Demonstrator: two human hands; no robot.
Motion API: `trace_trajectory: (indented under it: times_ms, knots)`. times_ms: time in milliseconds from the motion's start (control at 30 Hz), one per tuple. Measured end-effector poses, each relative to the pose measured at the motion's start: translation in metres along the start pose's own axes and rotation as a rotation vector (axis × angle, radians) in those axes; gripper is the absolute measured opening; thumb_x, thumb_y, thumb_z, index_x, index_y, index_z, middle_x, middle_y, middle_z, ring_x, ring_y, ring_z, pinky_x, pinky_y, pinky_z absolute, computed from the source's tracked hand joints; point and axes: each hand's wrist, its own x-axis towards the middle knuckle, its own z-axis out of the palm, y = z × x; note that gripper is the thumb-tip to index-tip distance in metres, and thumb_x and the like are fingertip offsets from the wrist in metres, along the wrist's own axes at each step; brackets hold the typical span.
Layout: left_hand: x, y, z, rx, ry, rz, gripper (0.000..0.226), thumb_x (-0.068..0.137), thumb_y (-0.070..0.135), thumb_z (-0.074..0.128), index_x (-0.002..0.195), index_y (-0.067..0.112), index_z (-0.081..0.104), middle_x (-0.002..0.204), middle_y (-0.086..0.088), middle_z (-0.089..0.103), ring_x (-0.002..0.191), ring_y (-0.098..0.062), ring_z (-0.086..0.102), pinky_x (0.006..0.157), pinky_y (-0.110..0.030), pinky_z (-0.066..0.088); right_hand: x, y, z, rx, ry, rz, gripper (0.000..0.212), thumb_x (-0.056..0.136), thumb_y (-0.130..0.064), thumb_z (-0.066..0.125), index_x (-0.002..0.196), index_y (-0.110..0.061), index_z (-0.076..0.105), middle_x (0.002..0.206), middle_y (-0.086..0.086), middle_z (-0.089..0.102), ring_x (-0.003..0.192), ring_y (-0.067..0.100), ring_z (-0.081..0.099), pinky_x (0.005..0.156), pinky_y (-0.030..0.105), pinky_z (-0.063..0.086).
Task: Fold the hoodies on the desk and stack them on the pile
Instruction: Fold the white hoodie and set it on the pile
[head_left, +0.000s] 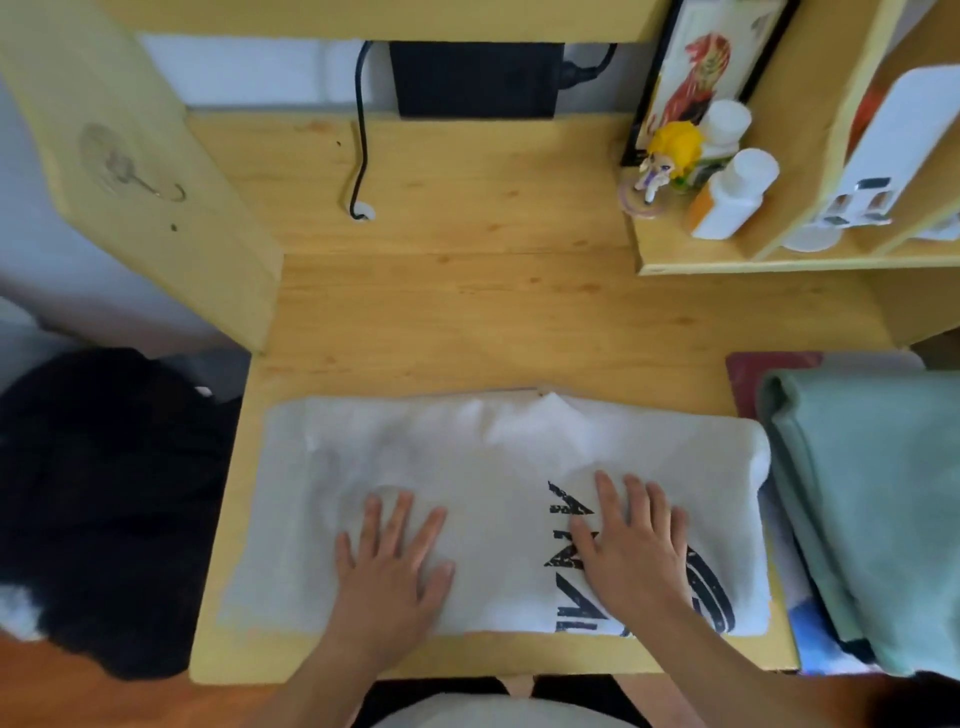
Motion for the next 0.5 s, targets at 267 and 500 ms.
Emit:
trace_trajectory:
  times_ms: [267, 500]
  knots:
    - [0.018, 0.079, -0.031, 0.002, 0.190, 0.040, 0.064, 0.100, 0.063, 0.022, 0.158, 0.038, 0.034, 0.170, -0.005, 0.017, 0.156, -0.037, 0.012, 0.123, -0.061, 0.013, 0.080, -0.031, -0.048, 0.187, 0.277, -0.298, 0.066, 0.095, -0.038, 0.059, 0.151, -0.013, 0.037, 0.152, 0.011, 0.035, 0.137, 0.036, 0.031, 0.117, 0.052, 0.029]
    - [0.005, 0.106, -0.014, -0.020, 0.077, 0.056, 0.073, 0.089, 0.077, -0.007, 0.157, 0.052, -0.009, 0.169, 0.008, -0.022, 0.155, -0.026, -0.024, 0.123, -0.056, -0.011, 0.155, -0.040, -0.050, 0.283, 0.144, -0.268, 0.028, 0.105, -0.029, 0.045, 0.116, -0.010, 0.062, 0.117, 0.011, 0.065, 0.113, 0.033, 0.053, 0.095, 0.041, 0.039]
